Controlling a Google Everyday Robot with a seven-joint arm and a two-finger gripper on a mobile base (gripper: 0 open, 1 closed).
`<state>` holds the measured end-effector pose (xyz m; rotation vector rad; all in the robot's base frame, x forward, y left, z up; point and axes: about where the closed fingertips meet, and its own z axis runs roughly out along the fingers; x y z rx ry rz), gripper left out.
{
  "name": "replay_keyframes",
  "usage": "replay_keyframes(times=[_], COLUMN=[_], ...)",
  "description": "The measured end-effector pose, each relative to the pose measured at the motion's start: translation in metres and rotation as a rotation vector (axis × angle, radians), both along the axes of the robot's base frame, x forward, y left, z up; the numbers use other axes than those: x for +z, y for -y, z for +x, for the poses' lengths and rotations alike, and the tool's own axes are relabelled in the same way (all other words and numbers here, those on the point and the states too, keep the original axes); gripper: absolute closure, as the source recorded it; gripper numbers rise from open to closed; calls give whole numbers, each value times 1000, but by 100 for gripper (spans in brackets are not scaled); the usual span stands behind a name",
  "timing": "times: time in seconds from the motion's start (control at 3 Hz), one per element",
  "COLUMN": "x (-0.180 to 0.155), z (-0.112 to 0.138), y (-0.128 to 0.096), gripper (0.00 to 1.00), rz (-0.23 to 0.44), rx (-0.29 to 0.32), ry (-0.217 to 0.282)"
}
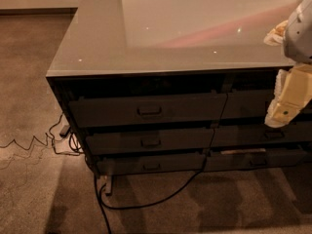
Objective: Open top drawer
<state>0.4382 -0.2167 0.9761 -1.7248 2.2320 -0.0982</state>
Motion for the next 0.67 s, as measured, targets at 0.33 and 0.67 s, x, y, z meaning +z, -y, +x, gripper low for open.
replay_keyframes(times=[0.33, 0.67], x=[0, -5], z=[0, 3], y=[0, -2], gripper=[0, 0], rz=[0, 65], rx=[0, 43], ry=[0, -5])
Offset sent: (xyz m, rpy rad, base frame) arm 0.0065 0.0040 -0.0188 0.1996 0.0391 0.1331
